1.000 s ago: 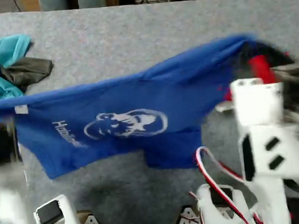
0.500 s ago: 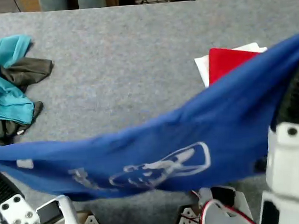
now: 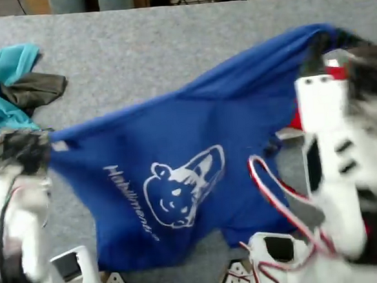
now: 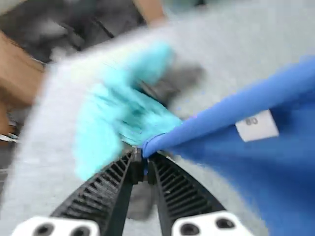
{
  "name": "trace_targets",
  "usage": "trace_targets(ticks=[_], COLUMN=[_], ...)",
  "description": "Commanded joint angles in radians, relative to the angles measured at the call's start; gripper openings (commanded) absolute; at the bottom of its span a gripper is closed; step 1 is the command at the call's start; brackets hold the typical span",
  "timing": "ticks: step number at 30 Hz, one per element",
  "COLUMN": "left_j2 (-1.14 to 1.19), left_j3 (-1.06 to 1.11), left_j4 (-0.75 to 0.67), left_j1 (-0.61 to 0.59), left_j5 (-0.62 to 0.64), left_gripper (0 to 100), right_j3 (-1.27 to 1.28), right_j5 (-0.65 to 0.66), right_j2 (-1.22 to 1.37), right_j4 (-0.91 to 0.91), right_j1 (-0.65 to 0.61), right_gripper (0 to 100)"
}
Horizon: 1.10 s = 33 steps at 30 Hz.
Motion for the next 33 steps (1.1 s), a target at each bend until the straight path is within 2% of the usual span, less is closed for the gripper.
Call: trace_targets(ticks=[1,6,12,16,21,24,27,33], left_j2=[0.011,0.012,0.158,0.365,0.683,0.862,0.976,0.951], left_j3=[0.226,0.42,0.478,0.39,0.151,-0.005,-0.159,-0.417], left_j4=[-0.066,-0.232,-0.393,-0.516,-0.6,-0.586,-0.474,-0.227], left_j1=[0.111,0.182,0.179,0.179,0.186,0.183,0.18,0.182], left_j5=[-0.043,-0.04,-0.037,0.089,0.249,0.293,0.298,0.295], left_gripper=[3,3,3,3,3,3,3,3], right_j3=[0.214,0.613,0.983,1.078,1.058,0.978,0.865,0.552], right_j5=[0.14,0.238,0.235,0.23,0.215,0.155,0.121,0.043], right_j2=[0.008,0.013,0.015,0.015,0.041,0.097,0.139,0.139], right_j4=[-0.003,-0.175,-0.506,-0.647,-0.729,-0.695,-0.578,-0.376], right_j1=[-0.08,-0.158,-0.187,-0.209,-0.221,-0.221,-0.221,-0.184], right_gripper=[1.5,1.5,1.5,1.5,1.8,1.5,1.5,1.5])
